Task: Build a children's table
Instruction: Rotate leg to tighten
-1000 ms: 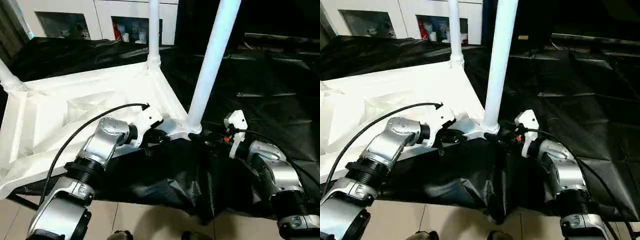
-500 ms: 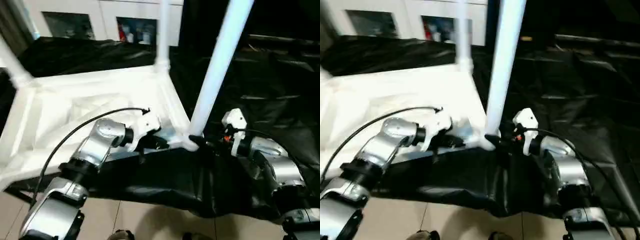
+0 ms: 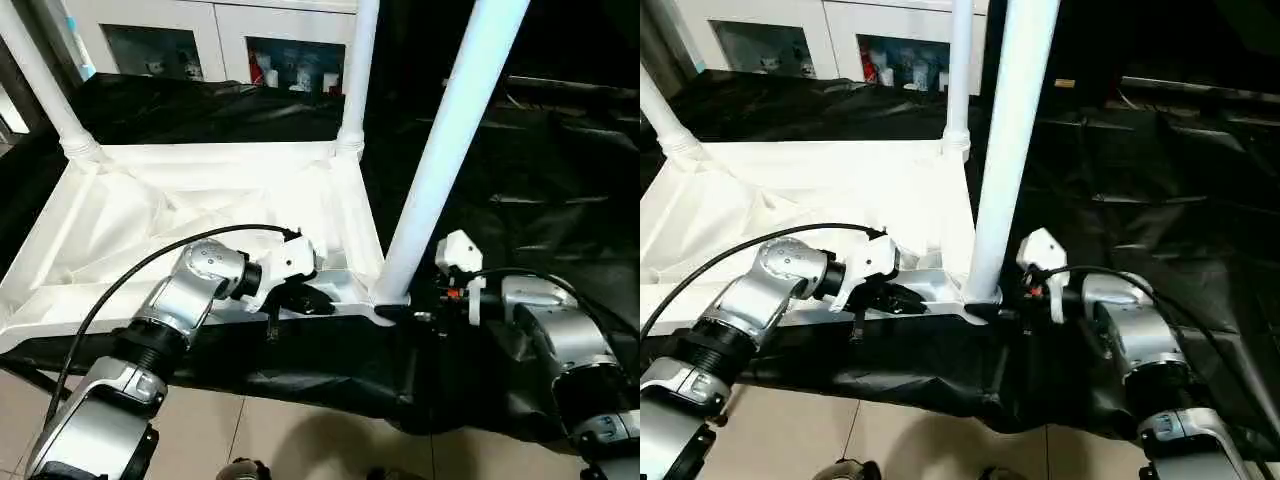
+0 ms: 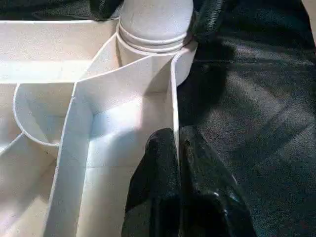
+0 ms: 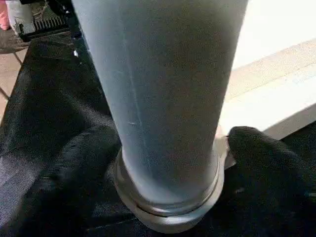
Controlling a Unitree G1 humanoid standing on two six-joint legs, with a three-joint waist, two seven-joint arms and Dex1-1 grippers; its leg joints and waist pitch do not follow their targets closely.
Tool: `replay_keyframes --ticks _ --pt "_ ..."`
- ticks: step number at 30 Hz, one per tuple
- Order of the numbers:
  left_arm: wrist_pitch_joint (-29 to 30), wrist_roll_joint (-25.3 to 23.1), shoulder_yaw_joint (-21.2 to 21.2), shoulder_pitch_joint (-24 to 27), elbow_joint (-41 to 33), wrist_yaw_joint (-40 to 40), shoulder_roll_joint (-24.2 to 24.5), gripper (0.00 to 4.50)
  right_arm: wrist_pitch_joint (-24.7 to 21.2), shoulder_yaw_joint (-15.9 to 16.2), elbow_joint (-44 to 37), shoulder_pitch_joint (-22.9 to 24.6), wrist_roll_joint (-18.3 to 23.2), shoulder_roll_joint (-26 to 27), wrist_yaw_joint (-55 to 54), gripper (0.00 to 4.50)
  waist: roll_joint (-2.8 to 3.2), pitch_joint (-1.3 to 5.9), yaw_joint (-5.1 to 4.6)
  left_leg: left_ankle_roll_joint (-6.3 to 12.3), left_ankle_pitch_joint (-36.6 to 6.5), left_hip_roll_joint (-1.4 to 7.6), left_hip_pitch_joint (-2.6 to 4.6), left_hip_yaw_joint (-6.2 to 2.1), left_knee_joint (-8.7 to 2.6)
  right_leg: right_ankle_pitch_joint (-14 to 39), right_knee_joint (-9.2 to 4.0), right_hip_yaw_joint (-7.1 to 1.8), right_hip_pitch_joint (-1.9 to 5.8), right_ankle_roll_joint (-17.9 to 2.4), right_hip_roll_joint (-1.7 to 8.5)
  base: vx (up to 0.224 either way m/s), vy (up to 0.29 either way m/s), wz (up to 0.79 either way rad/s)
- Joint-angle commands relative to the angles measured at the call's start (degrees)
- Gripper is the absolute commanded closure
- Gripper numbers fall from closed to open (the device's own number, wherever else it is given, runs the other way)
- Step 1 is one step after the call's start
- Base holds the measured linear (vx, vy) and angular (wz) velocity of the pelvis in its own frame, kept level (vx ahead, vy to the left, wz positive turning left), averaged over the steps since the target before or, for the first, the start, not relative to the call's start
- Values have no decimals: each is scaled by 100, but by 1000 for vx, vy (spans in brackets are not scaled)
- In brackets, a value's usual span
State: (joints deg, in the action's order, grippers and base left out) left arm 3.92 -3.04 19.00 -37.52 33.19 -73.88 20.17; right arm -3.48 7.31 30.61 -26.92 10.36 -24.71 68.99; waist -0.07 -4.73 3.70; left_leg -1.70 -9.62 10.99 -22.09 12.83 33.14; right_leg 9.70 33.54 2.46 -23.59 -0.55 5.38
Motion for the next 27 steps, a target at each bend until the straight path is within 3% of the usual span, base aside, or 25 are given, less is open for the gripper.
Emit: replay_keyframes --ticks 1,12,16,19,20,21,22,23,24,25,27 --pt "10 -80 283 128 127 -275 48 450 31 26 69 -69 -40 3 65 93 -73 370 -2 434 -1122 260 140 -137 -367 1105 -315 -182 233 -1437 284 0 0 0" --pt "134 89 132 141 194 -218 -51 450 -97 57 -78 196 111 73 145 175 -58 376 -2 407 -1159 262 143 -136 -371 1111 -317 -181 230 -1444 276 0 0 0" --pt "183 71 10 29 447 242 -287 450 -101 -21 -20 402 69 248 -276 185 -55 356 0 379 -1293 259 145 -135 -385 1266 -352 -182 218 -1417 283 0 0 0" --pt "232 -10 -93 -135 757 895 -592 450 -79 -148 189 480 -48 506 -987 186 -59 303 -21 185 -1801 253 199 -151 -424 2094 -456 -197 157 -1227 300 0 0 0" --pt "239 -21 -101 -157 794 972 -630 450 -76 -161 216 483 -63 537 -1072 186 -64 274 -35 84 -2072 249 253 -171 -431 2573 -522 -205 113 -1110 317 0 0 0" --pt "263 -59 -129 -235 921 1235 -763 450 -69 -206 306 490 -114 644 -1365 189 -78 256 -56 46 -2187 243 249 -182 -438 2790 -544 -207 99 -1043 319 0 0 0" --pt "268 -61 -132 -244 934 1269 -783 450 -71 -214 316 488 -120 663 -1414 189 -73 241 -70 -28 -2399 234 276 -221 -454 3252 -596 -184 101 -892 336 -61 15 -1" --pt "408 -126 -231 -489 1270 2127 -1286 450 -140 -427 569 442 -270 1130 -2681 189 -42 224 -114 -141 -2556 236 294 -252 -483 3522 -637 -165 72 -754 329 -61 15 -1" --pt "442 -157 -227 -560 1354 2407 -1506 450 -135 -505 682 386 -342 1350 -3257 189 -47 197 -154 -241 -2930 210 344 -292 -479 3878 -702 -99 39 -588 316 -82 23 -5" --pt "442 -157 -227 -560 1354 2407 -1506 450 -135 -505 682 386 -342 1350 -3257 189 -62 184 -191 -275 -3070 202 343 -315 -489 4016 -717 -68 45 -497 305 -79 40 -11" --pt "426 -236 -114 -596 1387 2517 -1744 450 -178 -564 751 302 -392 1663 -3828 189 -18 191 -267 -307 -3358 200 342 -388 -537 4107 -773 4 88 -329 311 -67 49 -14"
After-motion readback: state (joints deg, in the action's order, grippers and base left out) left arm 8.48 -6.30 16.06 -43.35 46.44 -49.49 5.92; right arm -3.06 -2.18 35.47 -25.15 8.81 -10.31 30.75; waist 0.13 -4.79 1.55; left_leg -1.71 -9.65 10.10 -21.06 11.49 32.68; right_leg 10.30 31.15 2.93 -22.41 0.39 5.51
